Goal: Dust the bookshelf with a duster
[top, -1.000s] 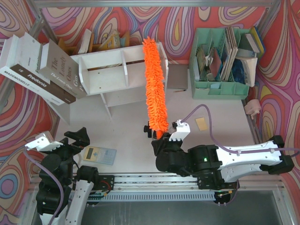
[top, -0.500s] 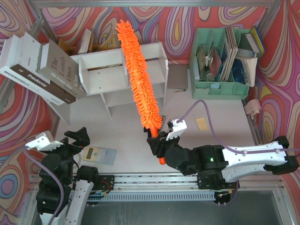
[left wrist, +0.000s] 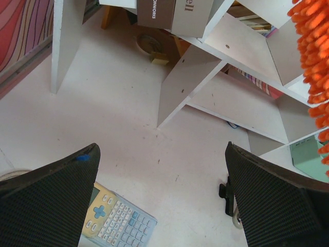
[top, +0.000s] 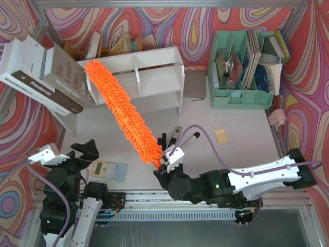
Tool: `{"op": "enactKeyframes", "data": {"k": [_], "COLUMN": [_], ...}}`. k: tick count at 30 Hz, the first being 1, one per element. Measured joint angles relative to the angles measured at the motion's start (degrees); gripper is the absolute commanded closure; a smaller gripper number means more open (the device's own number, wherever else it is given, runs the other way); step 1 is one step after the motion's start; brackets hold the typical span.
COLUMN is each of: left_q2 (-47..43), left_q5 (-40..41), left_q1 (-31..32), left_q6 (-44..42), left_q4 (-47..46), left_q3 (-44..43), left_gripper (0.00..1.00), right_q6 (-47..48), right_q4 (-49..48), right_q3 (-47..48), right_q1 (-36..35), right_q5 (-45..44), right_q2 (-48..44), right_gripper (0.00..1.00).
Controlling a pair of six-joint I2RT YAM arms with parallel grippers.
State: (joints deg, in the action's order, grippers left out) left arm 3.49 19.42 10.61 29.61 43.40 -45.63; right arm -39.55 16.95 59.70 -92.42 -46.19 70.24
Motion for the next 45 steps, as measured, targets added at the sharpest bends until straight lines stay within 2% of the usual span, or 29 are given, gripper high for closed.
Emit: {"op": "enactKeyframes", "data": {"k": [6, 11, 18, 22, 34, 39, 45], "left_q2": [0.0, 0.0, 0.0, 0.0, 1.0, 1.5, 2.2], "left_q5": [0.3, 1.0, 2.1, 2.1, 2.1, 2.1, 2.1], "left_q1": [0.0, 0.0, 0.0, 0.0, -0.1, -0.3, -0.6], "left_q6": [0.0, 0.0, 0.0, 0.2, 0.2, 0.2, 0.2], "left_q4": [0.0, 0.2, 0.3, 0.3, 0.3, 0.3, 0.3], "left_q3": [0.0, 0.0, 0.0, 0.0, 0.0, 0.0, 0.0], "left_gripper": [0.02, 0.02, 0.01, 0.02, 0.02, 0.01, 0.02], "right_q6": [9.2, 21.6, 38.1, 42.9, 38.7, 36.0, 33.0], "right_q4": [-3.5, -8.3, -16.8, -18.6, -16.2, -15.2, -13.7], "right_q3": [-7.2, -10.1, -10.6, -10.6, -12.9, -13.1, -16.5], "right_q1": [0.0, 0.0, 0.0, 0.0, 7.1, 8.1, 8.1], "right_q5": [2.2, 4.3, 6.4, 6.6, 7.8, 9.2, 10.4], "right_q2": [-4.3, -7.3, -9.3, -9.0, -7.1, -4.7, -6.4], "right_gripper": [1.0, 1.0, 1.0, 1.0, 1.0, 1.0, 1.0]}}
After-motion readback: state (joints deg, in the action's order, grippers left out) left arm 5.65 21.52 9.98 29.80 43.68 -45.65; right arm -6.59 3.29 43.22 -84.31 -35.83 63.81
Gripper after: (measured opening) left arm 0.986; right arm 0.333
